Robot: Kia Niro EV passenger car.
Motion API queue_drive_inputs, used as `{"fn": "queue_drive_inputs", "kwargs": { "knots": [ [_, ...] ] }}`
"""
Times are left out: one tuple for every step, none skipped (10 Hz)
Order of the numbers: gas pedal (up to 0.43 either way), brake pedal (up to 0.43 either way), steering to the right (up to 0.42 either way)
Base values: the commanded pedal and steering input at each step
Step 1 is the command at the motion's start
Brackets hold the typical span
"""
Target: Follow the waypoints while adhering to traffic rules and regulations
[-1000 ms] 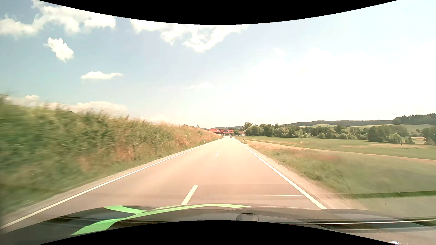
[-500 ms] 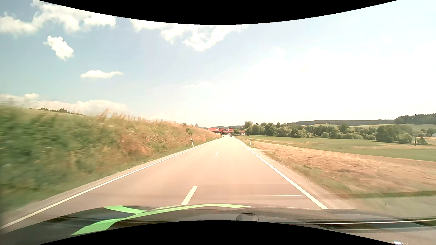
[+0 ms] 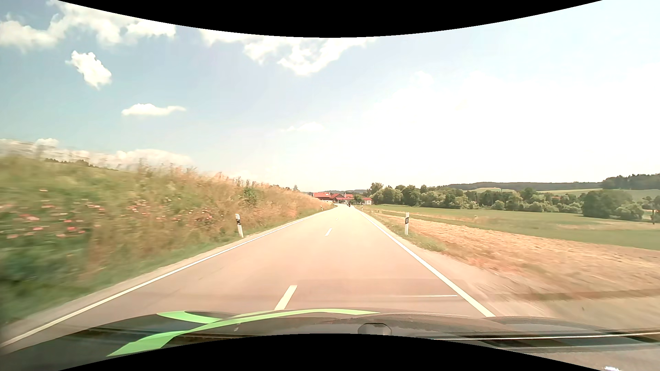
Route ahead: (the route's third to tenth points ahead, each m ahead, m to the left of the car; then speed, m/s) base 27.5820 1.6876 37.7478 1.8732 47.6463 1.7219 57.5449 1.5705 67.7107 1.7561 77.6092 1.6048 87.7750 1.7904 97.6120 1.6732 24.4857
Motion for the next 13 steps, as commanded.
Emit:
{"fn": "queue_drive_inputs", "kwargs": {
  "knots": [
    [0.197, 0.000, 0.001],
    [0.197, 0.000, 0.001],
    [0.197, 0.000, 0.001],
    [0.177, 0.000, 0.001],
    [0.169, 0.000, 0.001],
    [0.169, 0.000, 0.001],
    [0.169, 0.000, 0.000],
    [0.177, 0.000, 0.000],
    [0.177, 0.000, 0.000],
    [0.169, 0.000, -0.001],
    [0.157, 0.000, -0.001],
    [0.138, 0.000, -0.001],
    [0.130, 0.000, -0.002]
  ]
}}
